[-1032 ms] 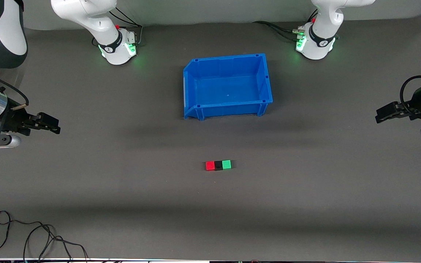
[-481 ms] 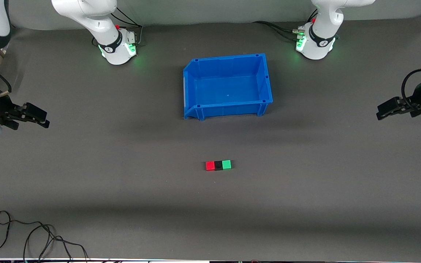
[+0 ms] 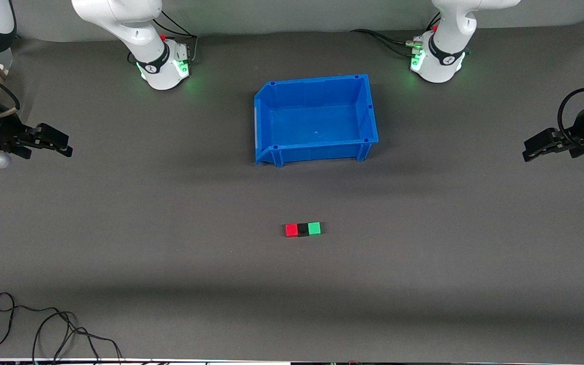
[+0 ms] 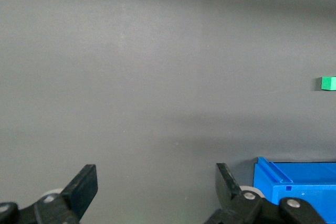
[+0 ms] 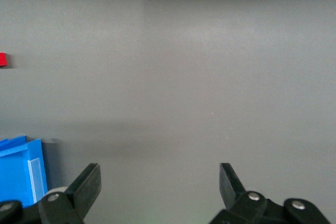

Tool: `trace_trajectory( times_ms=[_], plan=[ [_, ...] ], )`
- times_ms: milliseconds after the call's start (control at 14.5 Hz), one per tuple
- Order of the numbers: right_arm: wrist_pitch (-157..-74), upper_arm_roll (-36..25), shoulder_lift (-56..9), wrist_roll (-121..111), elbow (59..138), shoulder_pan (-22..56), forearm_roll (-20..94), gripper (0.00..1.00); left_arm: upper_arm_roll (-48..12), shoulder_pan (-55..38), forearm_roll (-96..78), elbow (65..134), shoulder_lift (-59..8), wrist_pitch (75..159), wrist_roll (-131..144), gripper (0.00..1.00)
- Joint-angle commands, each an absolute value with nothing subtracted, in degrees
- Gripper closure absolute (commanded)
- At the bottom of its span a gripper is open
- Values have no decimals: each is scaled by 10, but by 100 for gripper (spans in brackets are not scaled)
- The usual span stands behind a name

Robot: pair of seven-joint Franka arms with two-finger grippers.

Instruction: Attach green and red cubes to black cube

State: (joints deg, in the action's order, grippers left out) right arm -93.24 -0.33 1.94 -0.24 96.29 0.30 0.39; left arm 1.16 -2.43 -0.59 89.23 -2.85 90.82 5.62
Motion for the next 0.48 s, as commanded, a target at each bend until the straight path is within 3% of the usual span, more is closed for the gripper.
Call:
trace_trajectory(
  times_ms=[0, 413],
  plan=[
    [-926, 13, 31, 0, 971, -8, -3, 0, 11, -27, -4, 910, -16, 911, 62, 0],
    [-926, 13, 31, 0, 971, -8, -3, 0, 11, -42, 33, 911, -17, 906, 61, 0]
  ],
)
